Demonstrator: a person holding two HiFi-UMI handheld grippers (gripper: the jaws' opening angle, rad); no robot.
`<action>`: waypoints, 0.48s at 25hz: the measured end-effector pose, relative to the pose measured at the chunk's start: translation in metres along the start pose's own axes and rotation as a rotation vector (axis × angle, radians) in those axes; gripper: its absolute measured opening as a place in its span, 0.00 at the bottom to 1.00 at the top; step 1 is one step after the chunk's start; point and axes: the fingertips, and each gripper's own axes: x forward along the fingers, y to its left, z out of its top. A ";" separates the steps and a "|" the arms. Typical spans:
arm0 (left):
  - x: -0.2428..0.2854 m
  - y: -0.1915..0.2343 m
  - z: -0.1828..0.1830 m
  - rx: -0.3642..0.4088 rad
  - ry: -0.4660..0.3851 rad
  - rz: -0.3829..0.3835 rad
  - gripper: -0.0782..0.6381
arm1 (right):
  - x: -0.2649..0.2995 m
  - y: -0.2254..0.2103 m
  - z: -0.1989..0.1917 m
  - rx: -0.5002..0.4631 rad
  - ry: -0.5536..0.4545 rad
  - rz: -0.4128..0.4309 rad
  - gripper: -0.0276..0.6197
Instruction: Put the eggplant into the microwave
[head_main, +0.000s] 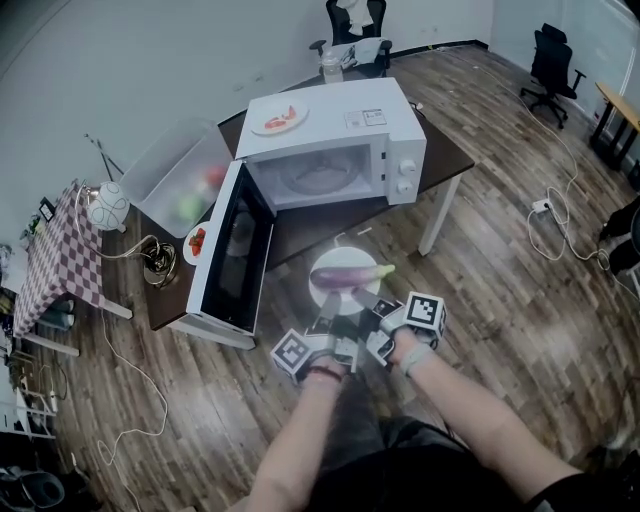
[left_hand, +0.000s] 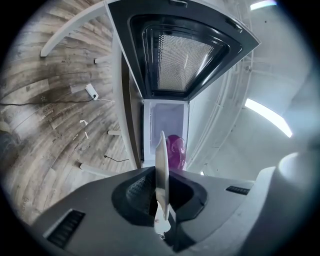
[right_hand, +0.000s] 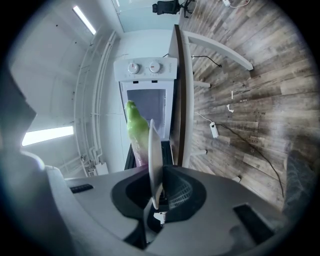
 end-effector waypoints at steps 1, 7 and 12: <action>0.002 0.001 0.001 0.000 0.001 0.000 0.15 | 0.002 -0.001 0.002 0.001 0.000 -0.001 0.09; 0.017 0.009 0.012 -0.011 0.001 0.007 0.15 | 0.018 -0.006 0.013 0.001 0.007 0.002 0.09; 0.035 0.013 0.028 -0.012 0.009 0.020 0.15 | 0.039 -0.009 0.025 0.006 0.003 0.004 0.09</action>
